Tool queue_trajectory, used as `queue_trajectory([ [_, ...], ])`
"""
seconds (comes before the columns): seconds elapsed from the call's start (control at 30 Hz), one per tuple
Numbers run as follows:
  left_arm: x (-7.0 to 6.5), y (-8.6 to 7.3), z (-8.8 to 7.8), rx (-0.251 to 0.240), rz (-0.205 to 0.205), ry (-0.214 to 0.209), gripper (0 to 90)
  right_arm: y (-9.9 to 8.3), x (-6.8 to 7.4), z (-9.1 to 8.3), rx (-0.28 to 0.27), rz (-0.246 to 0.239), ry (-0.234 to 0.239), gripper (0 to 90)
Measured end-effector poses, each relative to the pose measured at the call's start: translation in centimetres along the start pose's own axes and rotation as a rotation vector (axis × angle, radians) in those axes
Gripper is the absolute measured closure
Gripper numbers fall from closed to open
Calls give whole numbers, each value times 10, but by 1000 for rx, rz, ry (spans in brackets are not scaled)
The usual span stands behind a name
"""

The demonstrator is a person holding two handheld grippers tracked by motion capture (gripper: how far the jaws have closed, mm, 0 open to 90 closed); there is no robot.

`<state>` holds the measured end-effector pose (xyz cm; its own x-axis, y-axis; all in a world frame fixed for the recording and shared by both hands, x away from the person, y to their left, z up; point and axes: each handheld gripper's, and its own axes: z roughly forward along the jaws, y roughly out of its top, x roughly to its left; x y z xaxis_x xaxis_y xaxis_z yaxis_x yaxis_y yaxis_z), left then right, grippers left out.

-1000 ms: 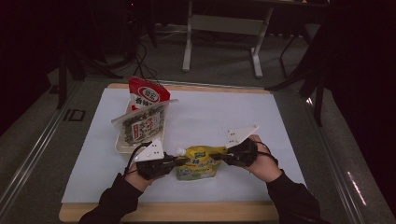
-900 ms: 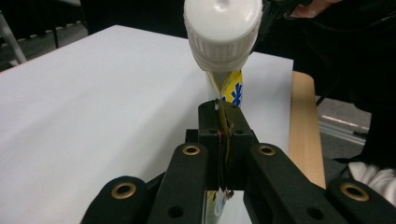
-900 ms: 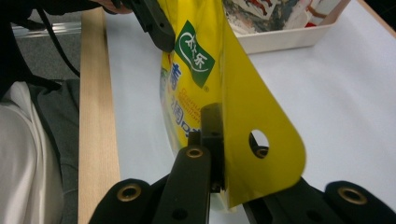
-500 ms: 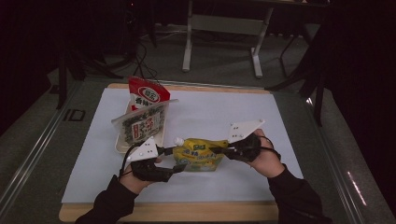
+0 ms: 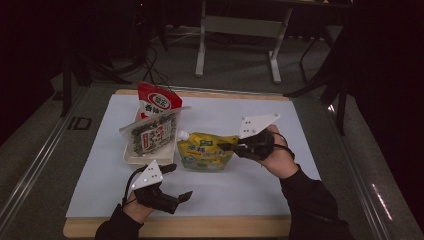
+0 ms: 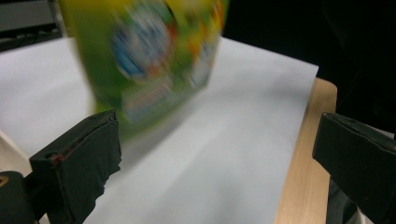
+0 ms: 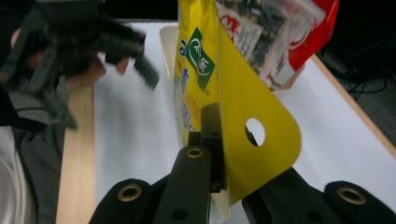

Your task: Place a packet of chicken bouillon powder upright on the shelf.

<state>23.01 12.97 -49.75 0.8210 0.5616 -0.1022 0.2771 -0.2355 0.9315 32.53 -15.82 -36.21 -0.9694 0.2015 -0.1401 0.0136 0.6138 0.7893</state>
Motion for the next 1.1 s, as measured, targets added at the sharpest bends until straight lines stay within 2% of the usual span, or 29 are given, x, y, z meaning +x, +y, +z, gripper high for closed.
queue_trajectory([
  [0.1, -5, -11, 4, 23, 21, 8, 24, 9, -2, 4, -10, -7, 2, 900],
  [0.2, -12, -18, 9, 34, 26, -4, 24, 15, -3, 7, -16, -14, 5, 900],
  [0.23, -13, -20, 10, 40, 34, -8, 24, 22, -4, 12, -28, -12, 9, 900],
  [0.43, -21, -26, 19, 70, 77, -21, 24, 34, -6, 30, -39, -14, 26, 900],
  [0.63, -20, -28, 20, 61, 64, -17, 24, 43, -5, 50, -47, -14, 50, 900],
  [1.1, -20, -31, 23, 79, 82, -25, 24, 61, 2, 99, -109, -2, 89, 900],
])
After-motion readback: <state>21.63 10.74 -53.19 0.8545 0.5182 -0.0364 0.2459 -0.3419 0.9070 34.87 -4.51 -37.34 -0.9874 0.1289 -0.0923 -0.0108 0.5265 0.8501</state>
